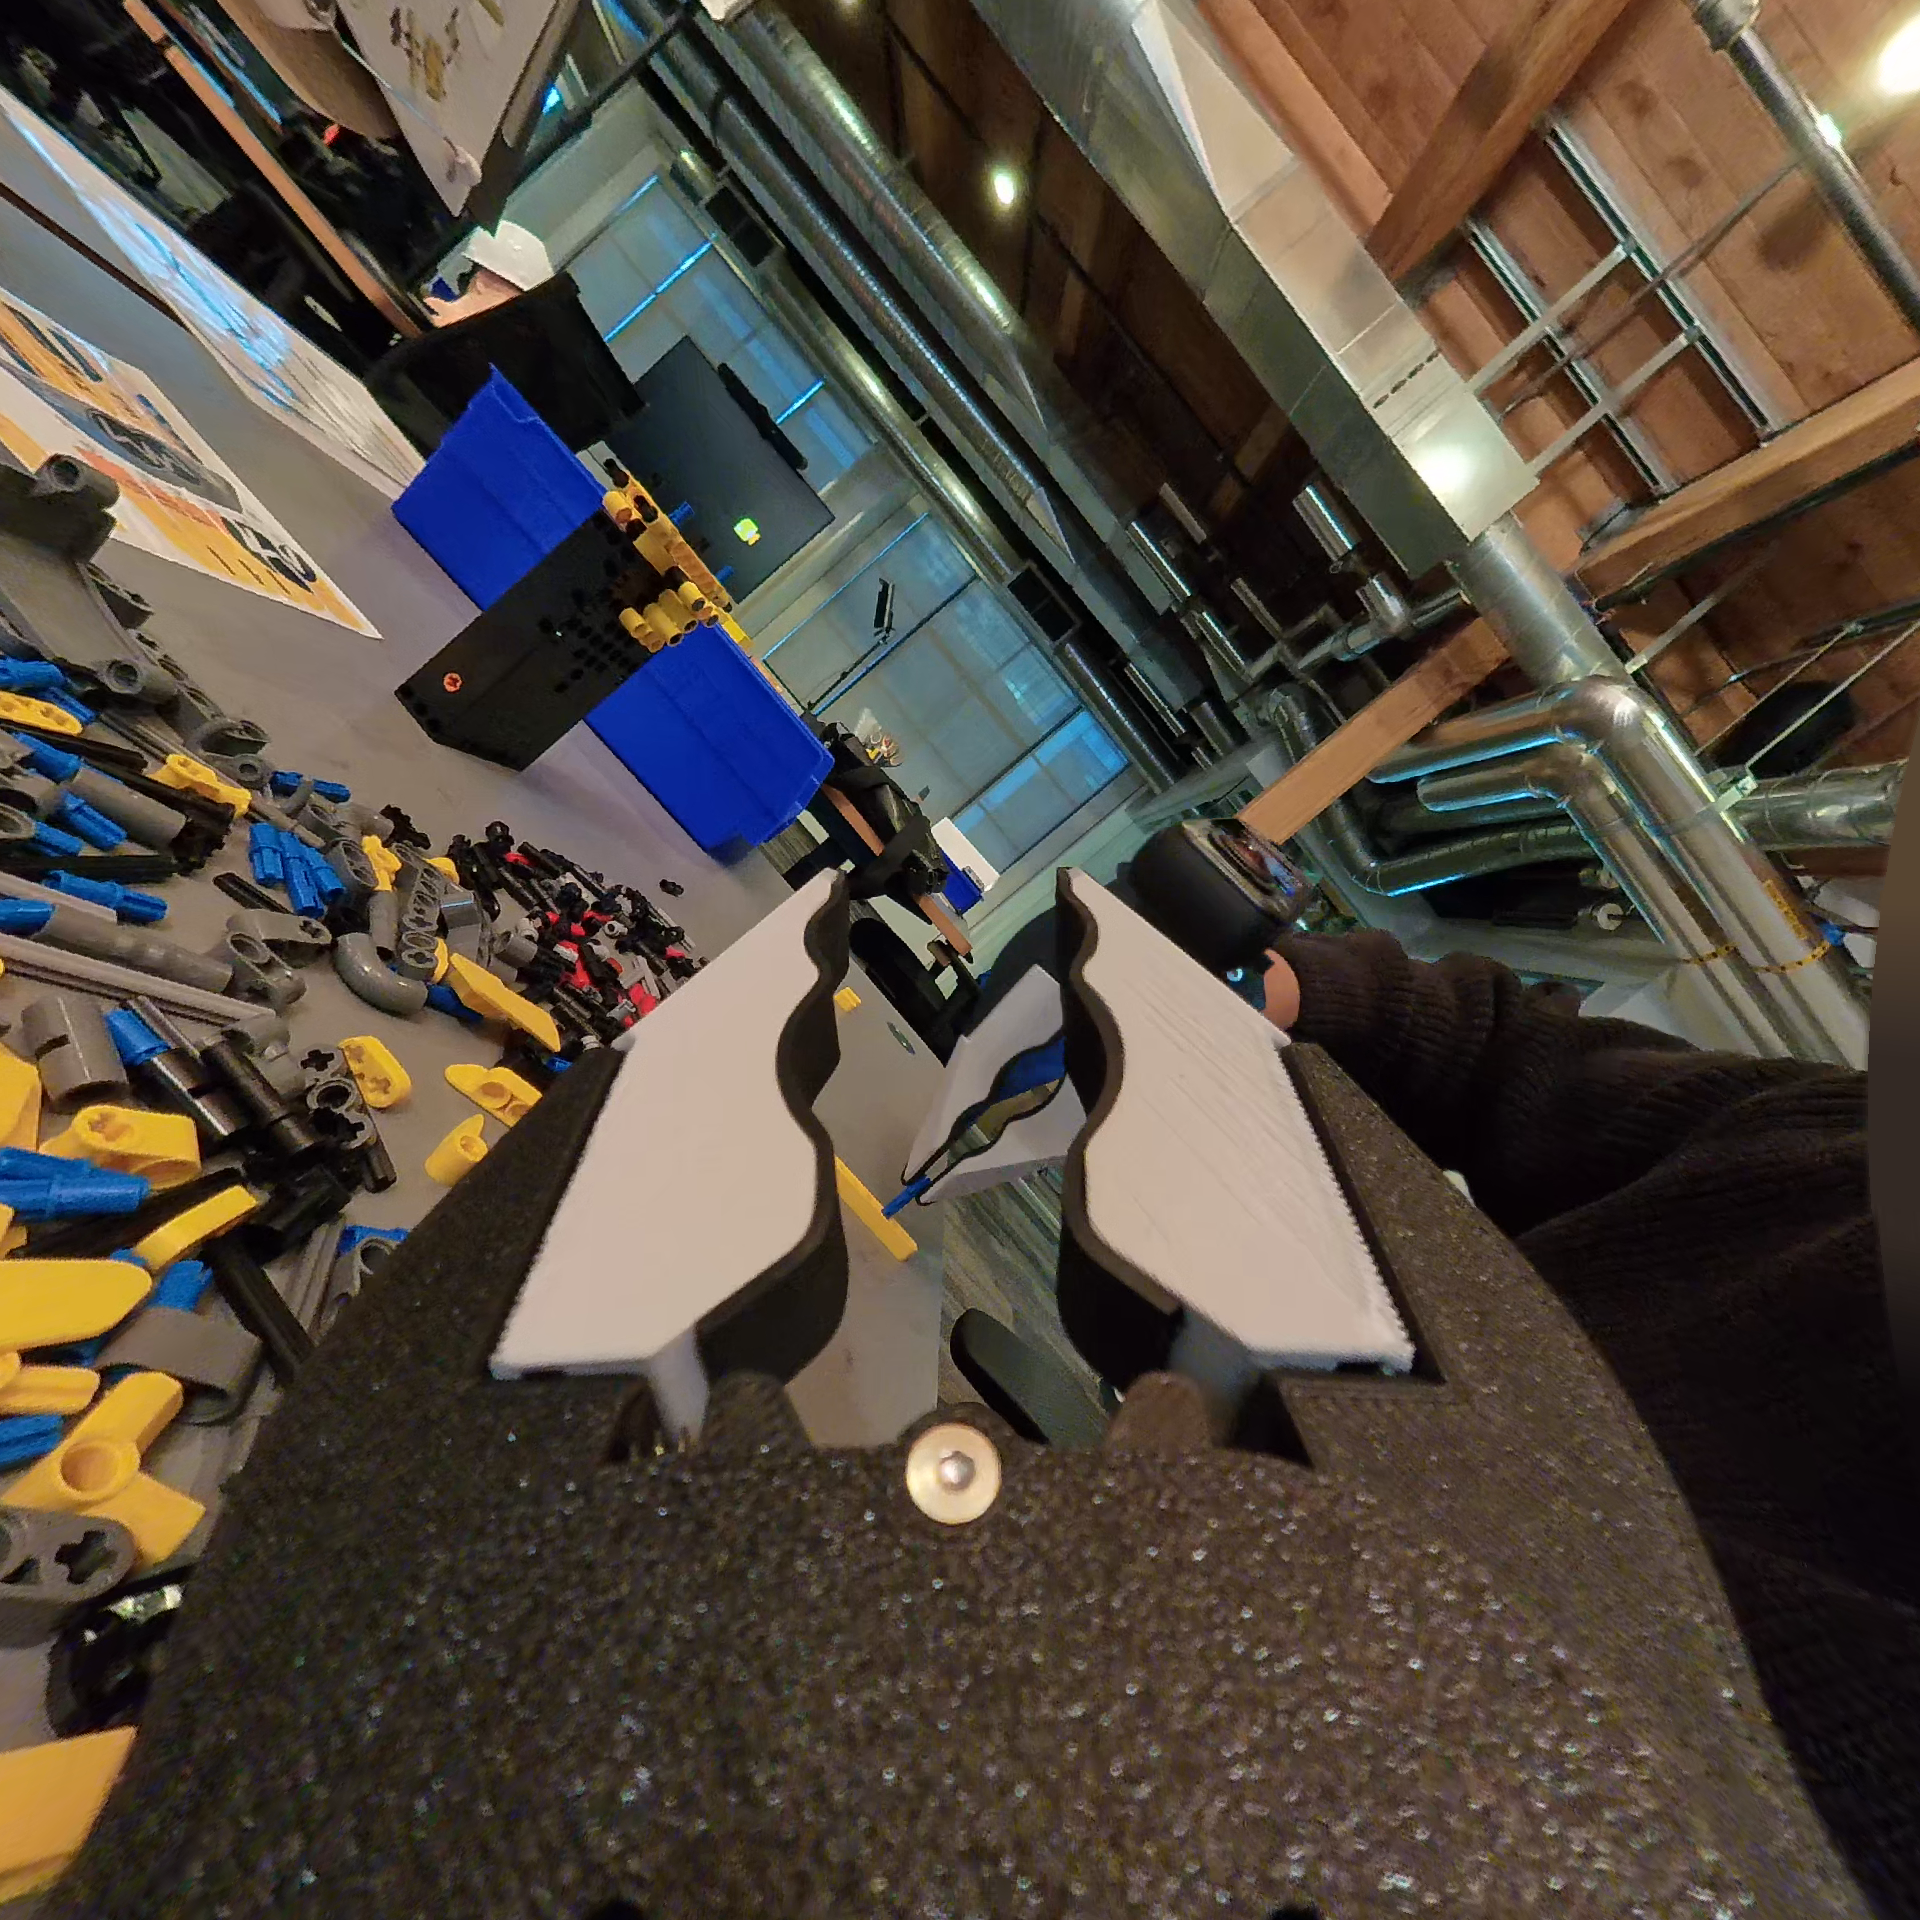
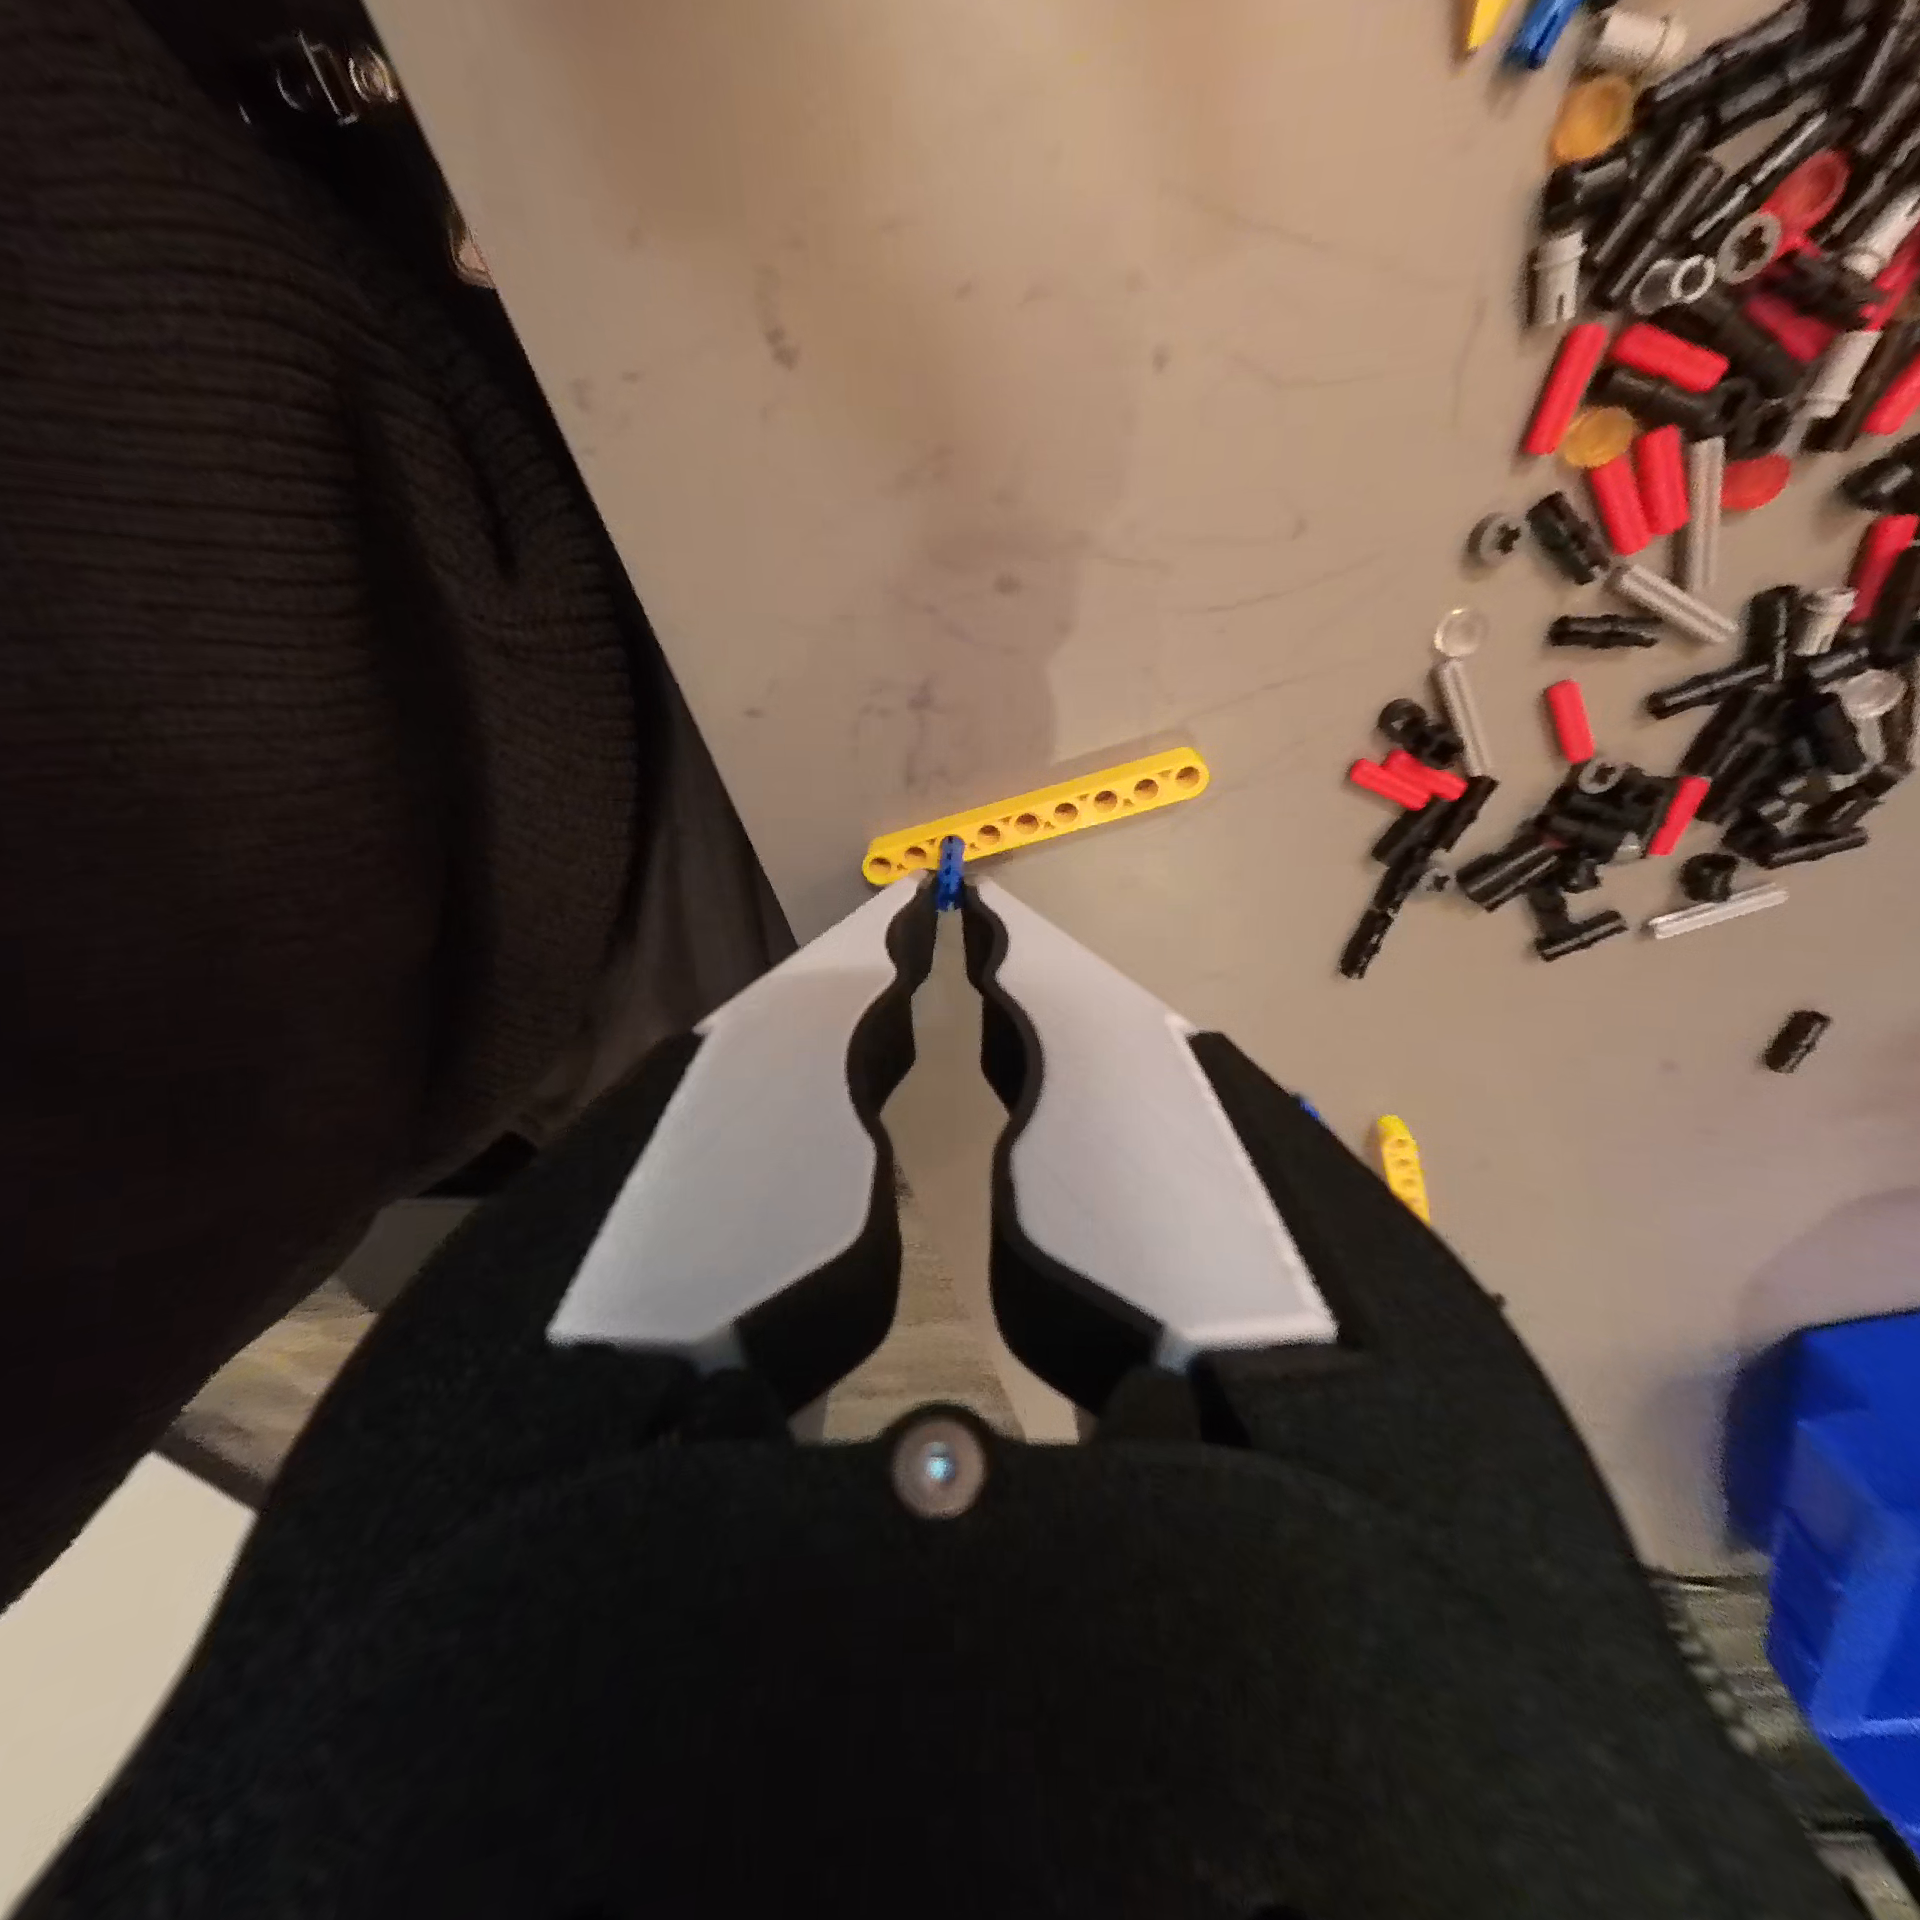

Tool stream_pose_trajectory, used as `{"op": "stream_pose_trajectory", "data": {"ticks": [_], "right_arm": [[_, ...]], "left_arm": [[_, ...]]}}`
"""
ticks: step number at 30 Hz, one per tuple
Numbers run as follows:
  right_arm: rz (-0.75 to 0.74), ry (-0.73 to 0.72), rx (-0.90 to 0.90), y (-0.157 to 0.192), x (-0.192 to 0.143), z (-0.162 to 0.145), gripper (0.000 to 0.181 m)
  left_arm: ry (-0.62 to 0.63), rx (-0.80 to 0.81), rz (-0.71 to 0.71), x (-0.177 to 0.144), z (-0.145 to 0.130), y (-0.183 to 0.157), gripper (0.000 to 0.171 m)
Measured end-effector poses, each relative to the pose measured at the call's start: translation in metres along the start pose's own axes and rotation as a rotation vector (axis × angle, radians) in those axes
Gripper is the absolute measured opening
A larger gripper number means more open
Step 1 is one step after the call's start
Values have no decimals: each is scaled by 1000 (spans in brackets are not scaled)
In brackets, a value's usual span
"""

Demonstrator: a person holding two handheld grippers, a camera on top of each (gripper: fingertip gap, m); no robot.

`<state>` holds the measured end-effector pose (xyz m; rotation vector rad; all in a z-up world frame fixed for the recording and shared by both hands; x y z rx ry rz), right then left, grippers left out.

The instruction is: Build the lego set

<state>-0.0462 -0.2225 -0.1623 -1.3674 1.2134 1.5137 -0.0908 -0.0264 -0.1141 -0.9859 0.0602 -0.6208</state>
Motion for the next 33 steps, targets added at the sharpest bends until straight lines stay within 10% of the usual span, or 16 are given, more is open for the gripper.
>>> {"op": "stream_pose_trajectory", "data": {"ticks": [25, 33], "right_arm": [[-121, 54, -304, 6, 2, 0, 4], [0, -15, -50, 0, 1, -1, 4]], "left_arm": [[-3, -11, -3, -1, 0, 1, 40], [-4, -16, -5, -1, 1, 1, 39]]}}
Point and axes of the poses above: each gripper's, where its closed fingertips meet, x out along the fingers, z out of its top, y = z × x across the jaws, the point moved 4 cm from there along -x, back along the fingers, and after that the axes turned 6 degrees about z, right-handed, at the moved point
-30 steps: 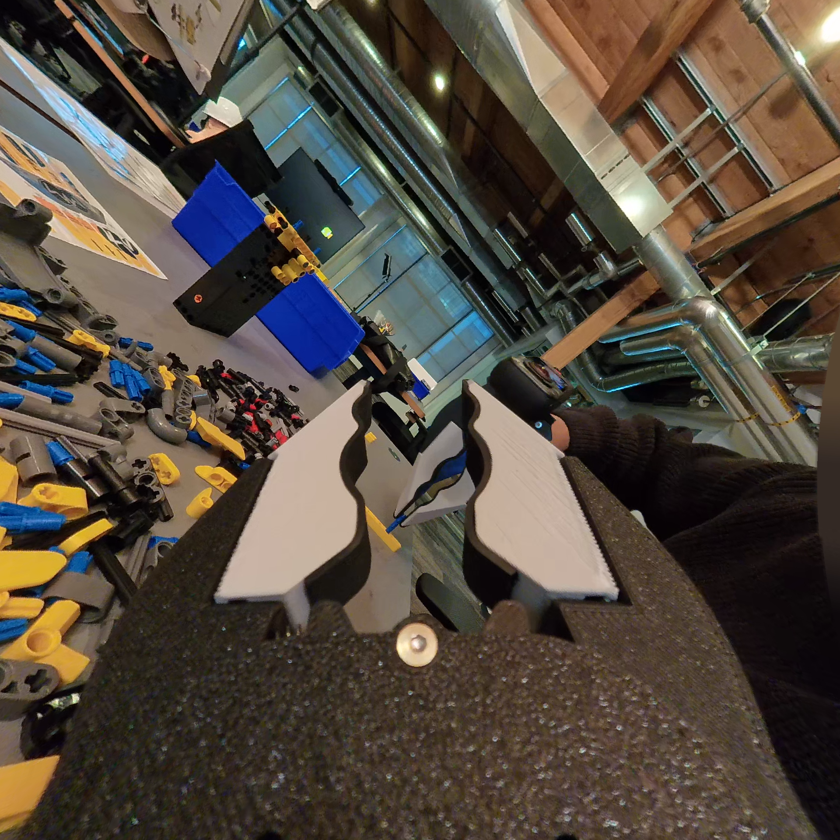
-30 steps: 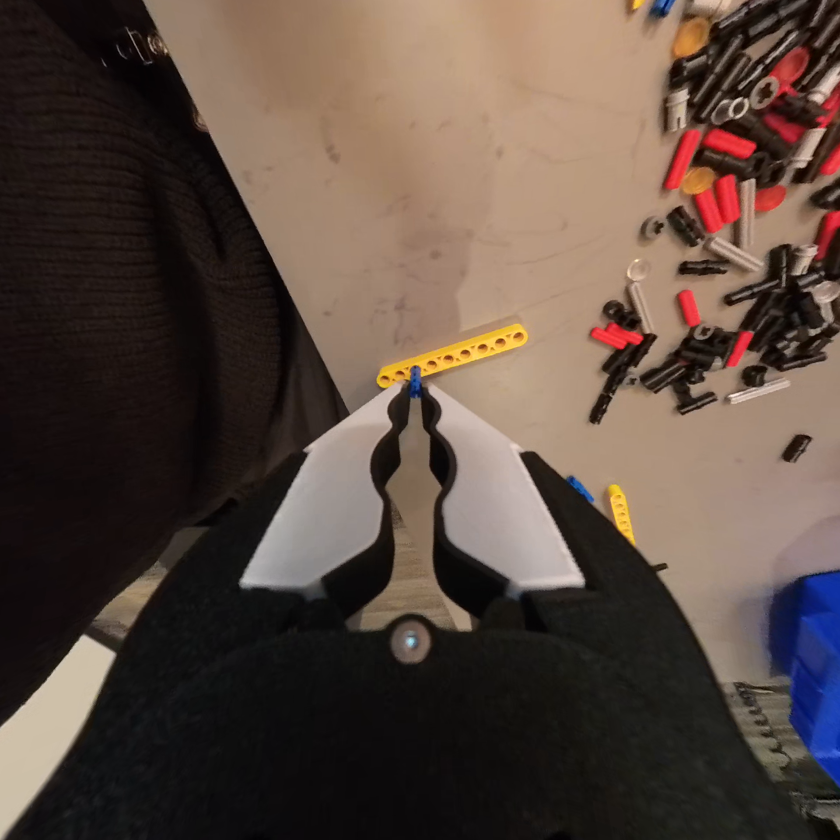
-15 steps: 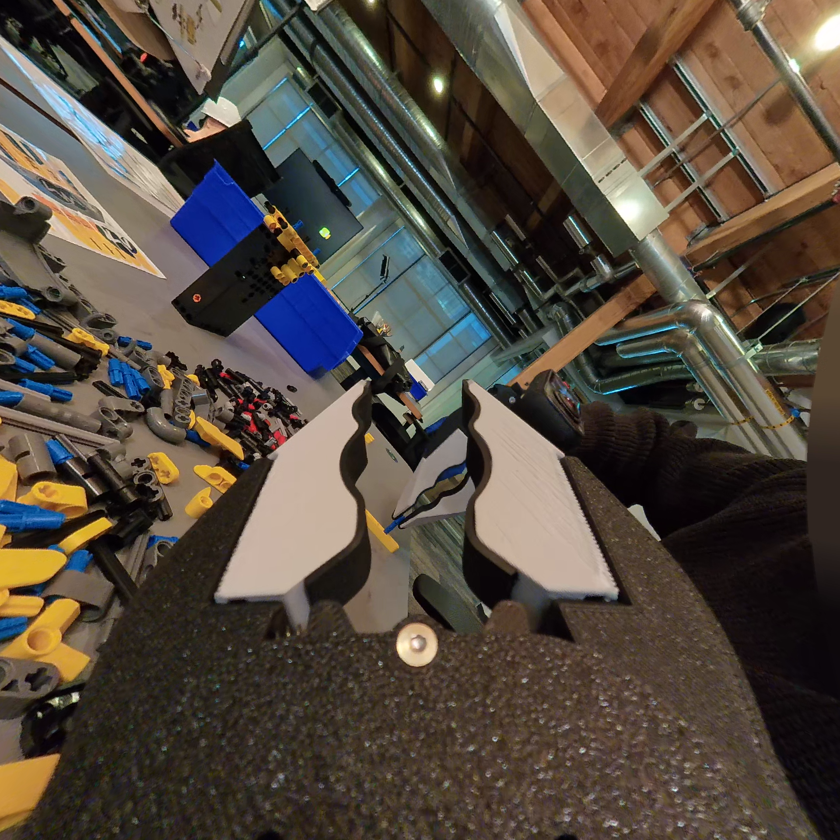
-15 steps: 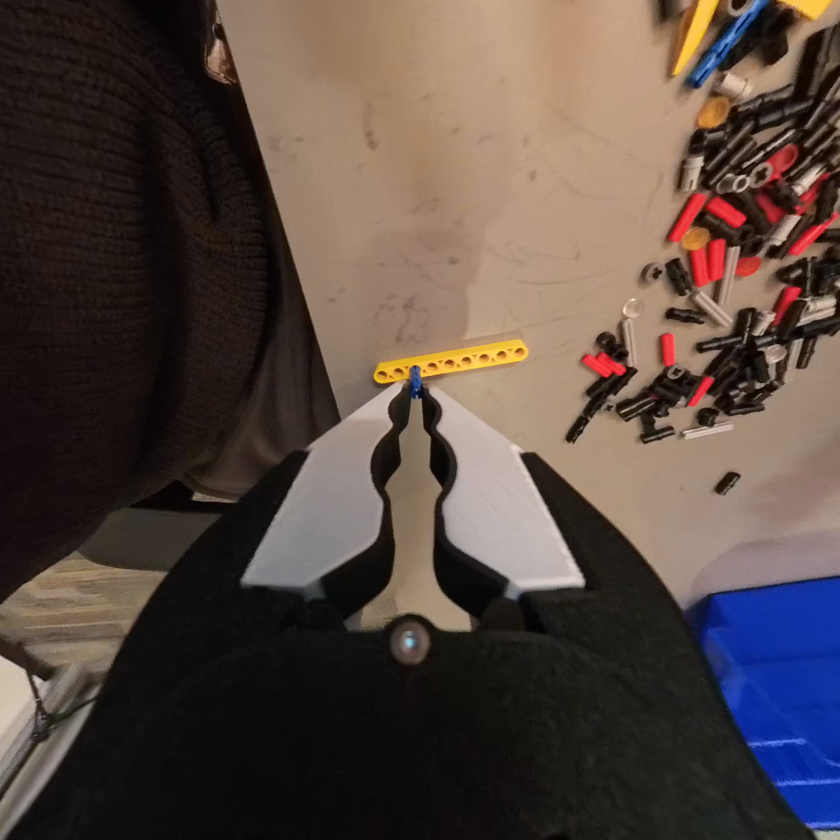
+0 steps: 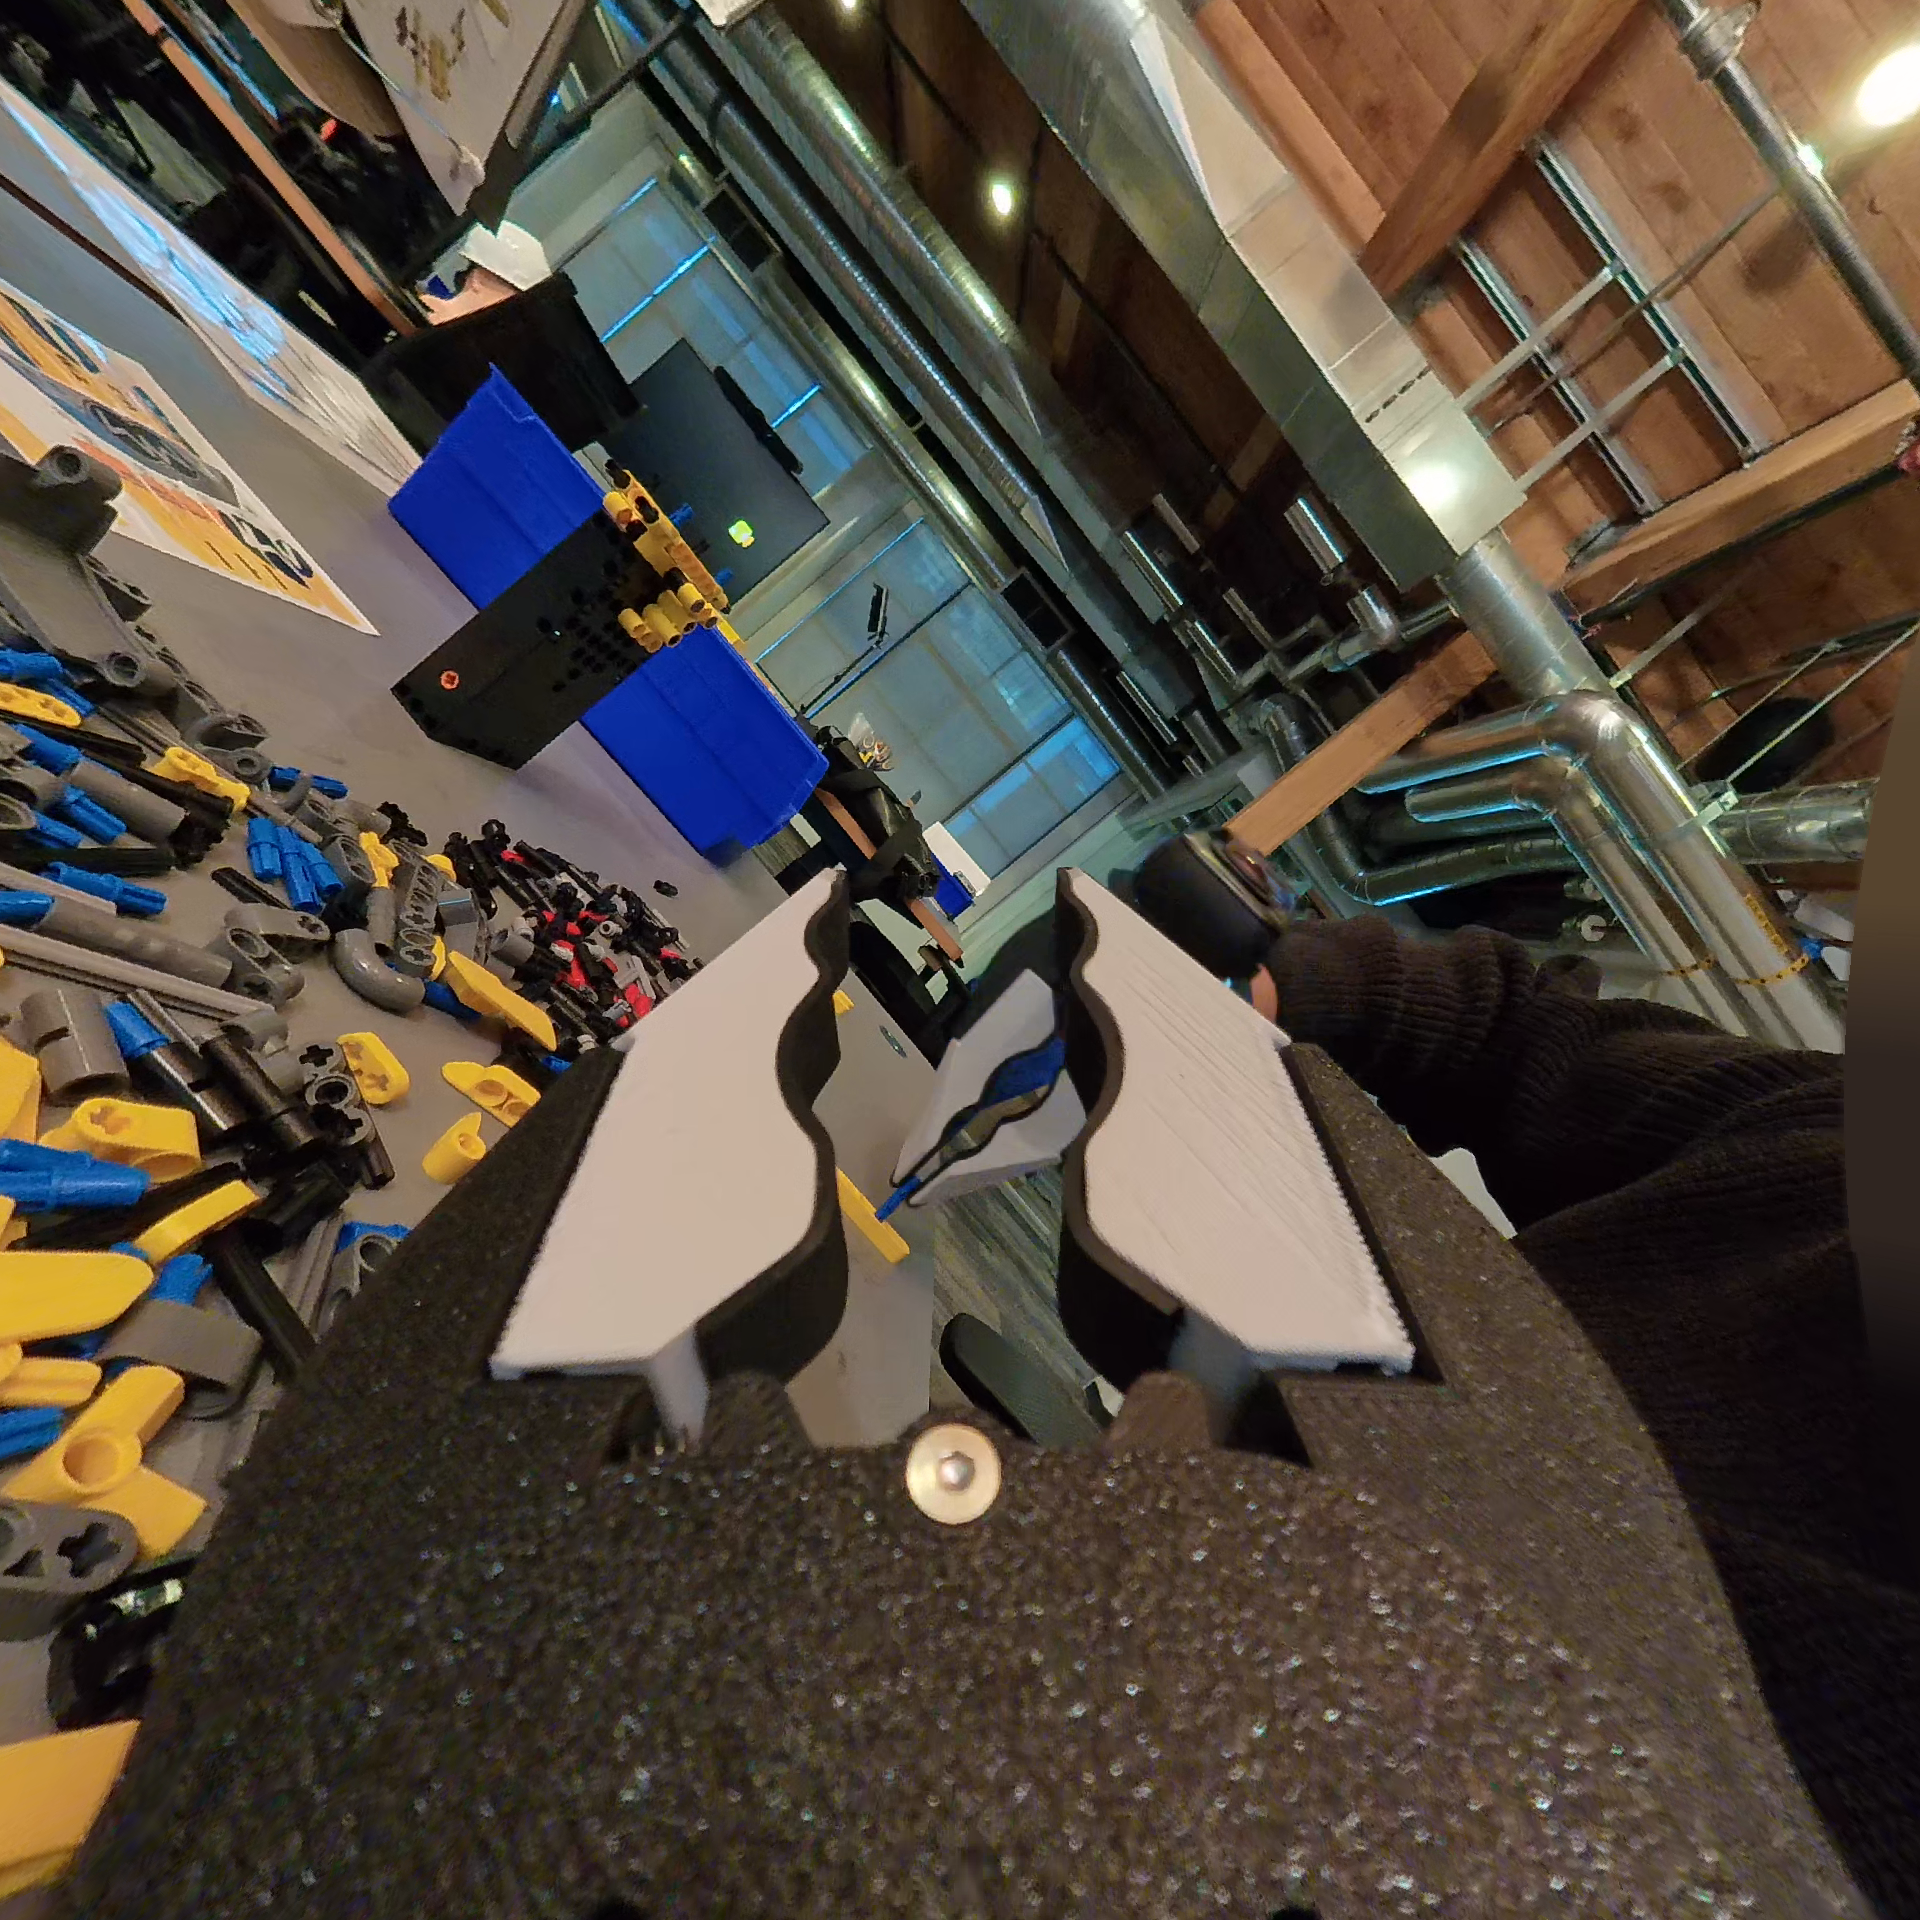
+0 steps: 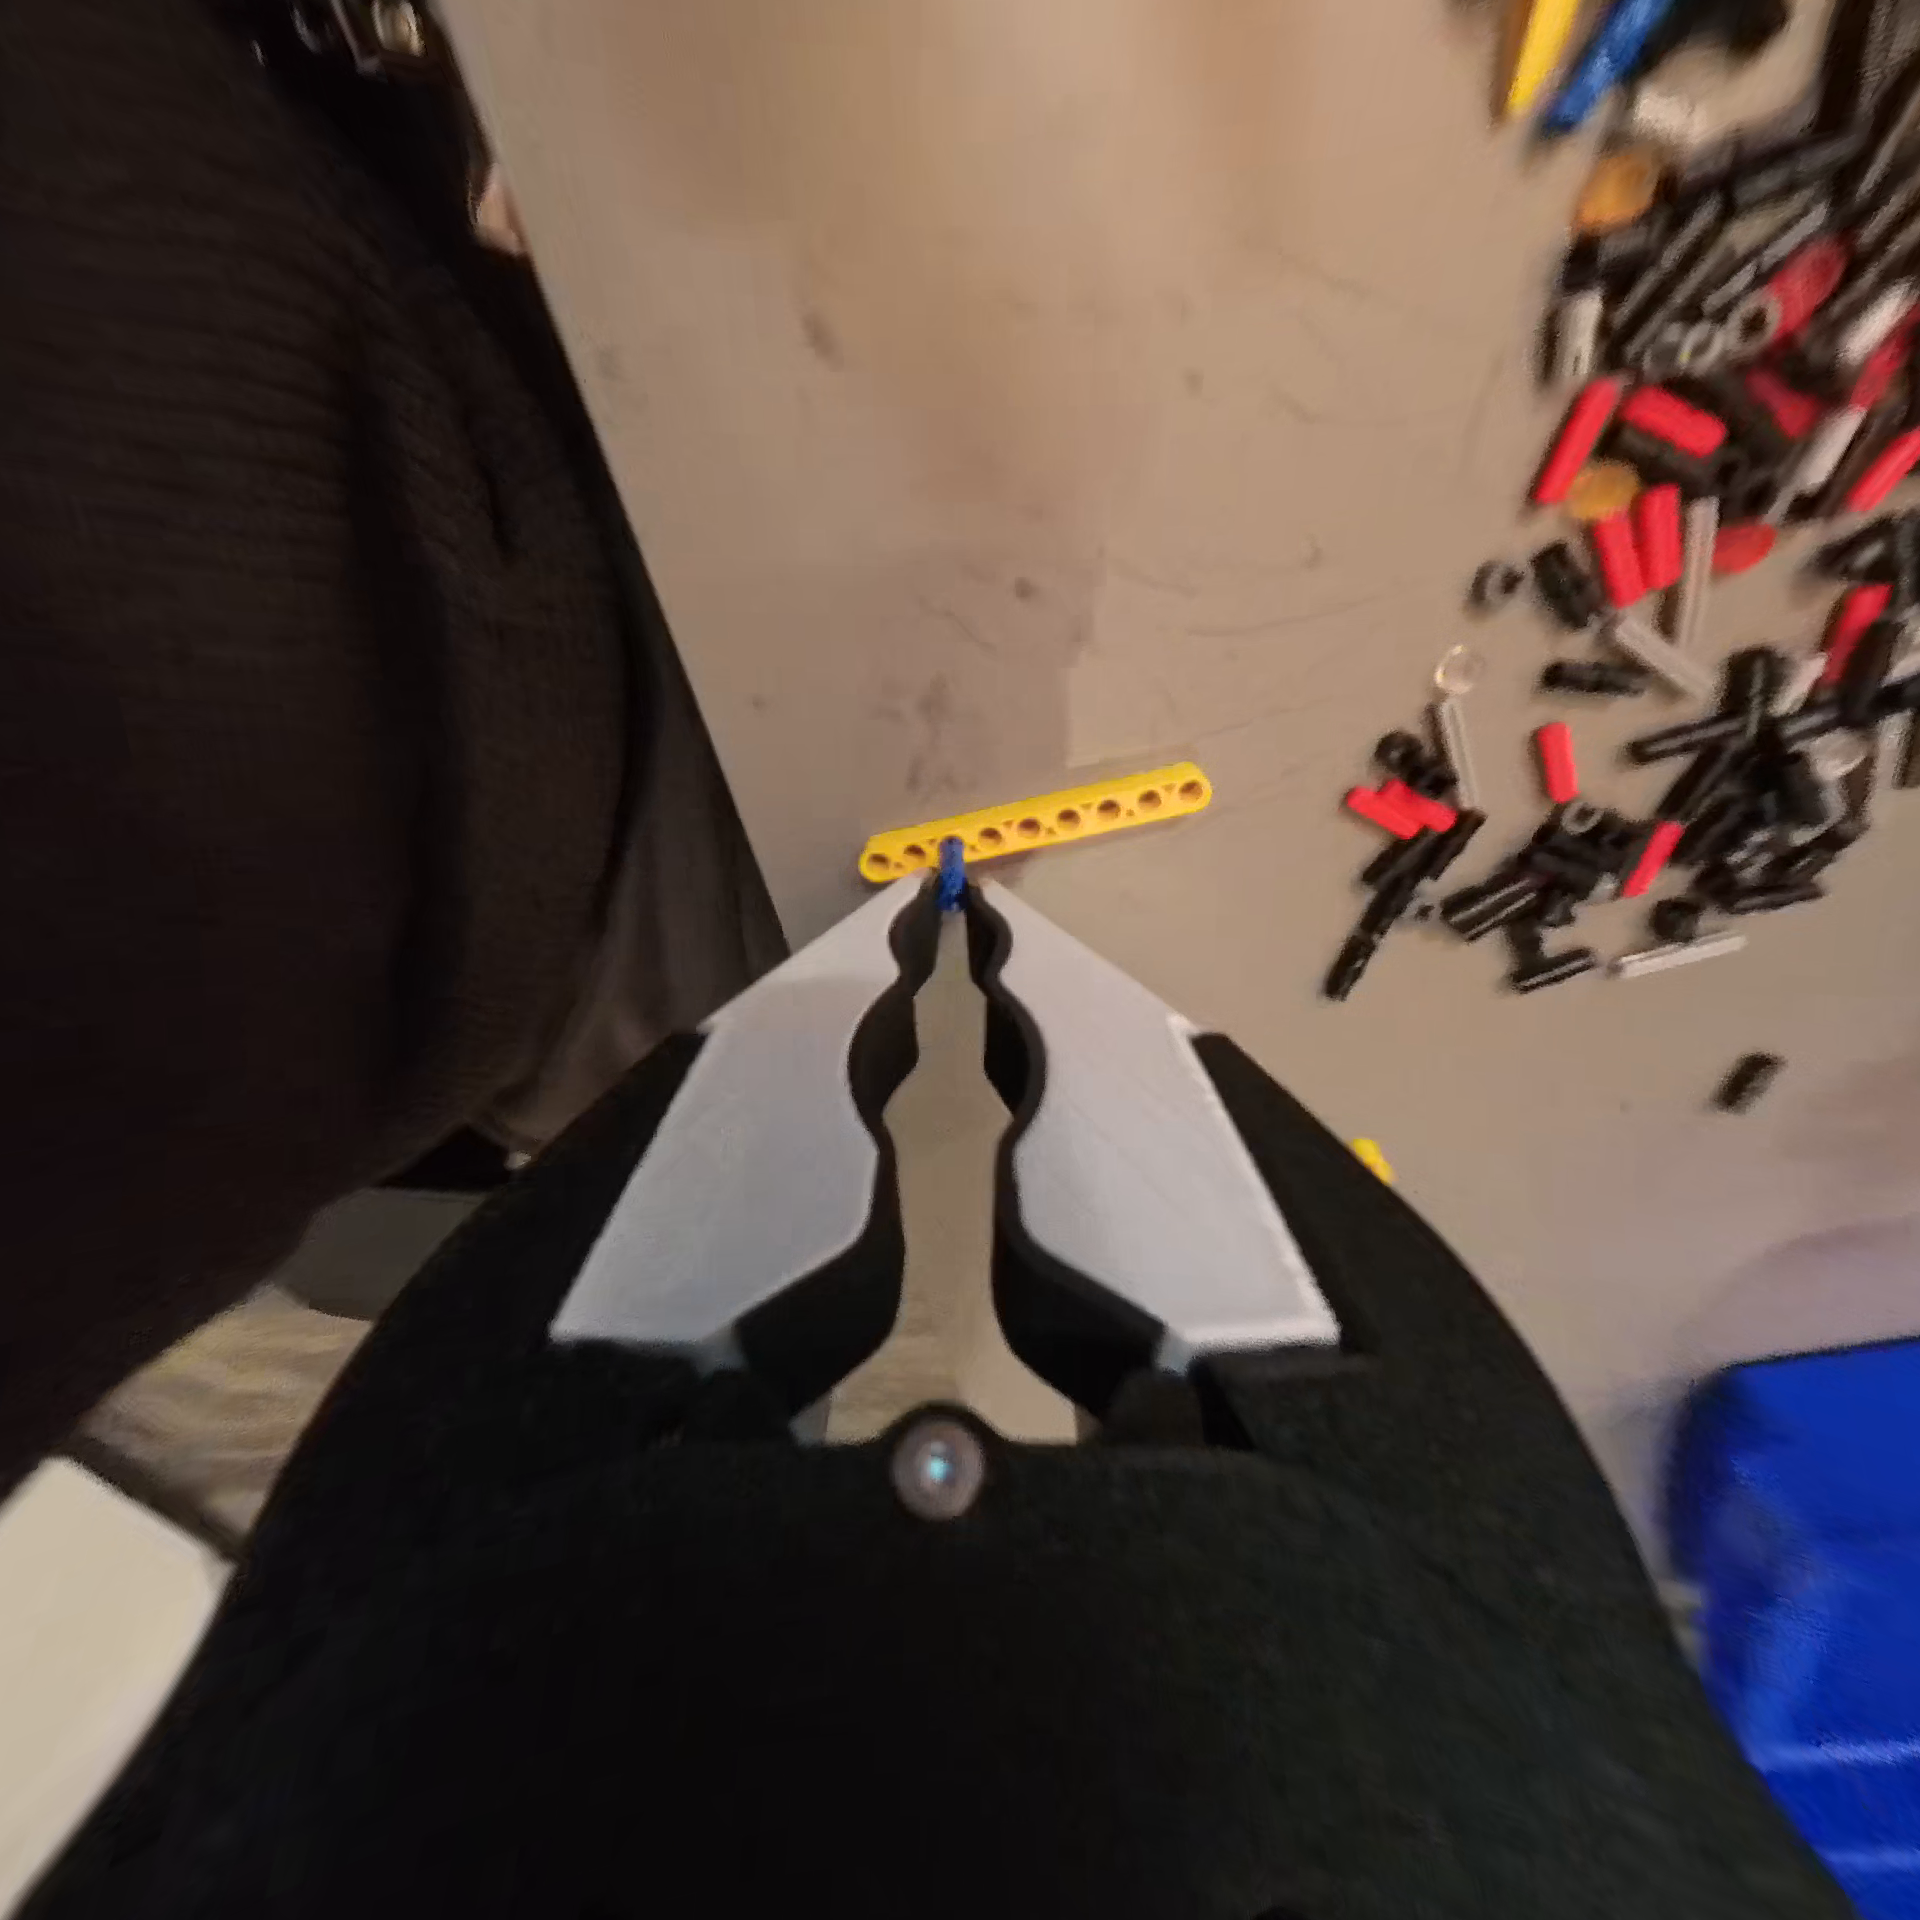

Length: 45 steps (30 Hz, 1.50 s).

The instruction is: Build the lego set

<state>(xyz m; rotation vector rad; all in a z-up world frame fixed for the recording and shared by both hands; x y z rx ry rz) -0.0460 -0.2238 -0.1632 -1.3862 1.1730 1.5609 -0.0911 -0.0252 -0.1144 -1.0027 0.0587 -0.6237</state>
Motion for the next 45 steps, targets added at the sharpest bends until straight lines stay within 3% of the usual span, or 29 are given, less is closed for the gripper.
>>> {"op": "stream_pose_trajectory", "data": {"ticks": [3, 10, 15, 19, 23, 26, 30, 34, 38, 40, 45], "right_arm": [[53, -2, 93, -4, 3, -4, 4], [-62, 56, -84, 0, 7, -2, 4], [-39, -40, -36, -5, 6, -4, 4], [-97, -274, -37, -1, -8, 11, 4], [-321, -549, -60, -1, -36, 32, 5], [-426, -825, 19, -1, -52, 45, 5], [-418, -1185, 185, -8, -55, 47, 5], [-300, -1434, 314, -8, -56, 44, 5], [-224, -1447, 306, 3, -50, 48, 5], [-239, -1411, 295, 6, -46, 48, 5], [-229, -1435, 305, 9, -46, 45, 5]], "left_arm": [[-1, -3, -1, 0, 0, 0, 39], [-2, -10, -3, 0, 0, 0, 39], [-1, -6, -7, -1, 0, -1, 40], [8, 11, 0, 0, -2, -2, 39], [45, 48, 21, 4, -8, -3, 40], [106, 114, 52, 11, -18, -5, 40], [219, 248, 126, 22, -42, -11, 39], [283, 340, 208, 37, -64, -16, 39], [325, 484, 261, 48, -82, -22, 36], [320, 555, 307, 50, -84, -23, 14], [291, 590, 307, 50, -84, -27, 11]]}}
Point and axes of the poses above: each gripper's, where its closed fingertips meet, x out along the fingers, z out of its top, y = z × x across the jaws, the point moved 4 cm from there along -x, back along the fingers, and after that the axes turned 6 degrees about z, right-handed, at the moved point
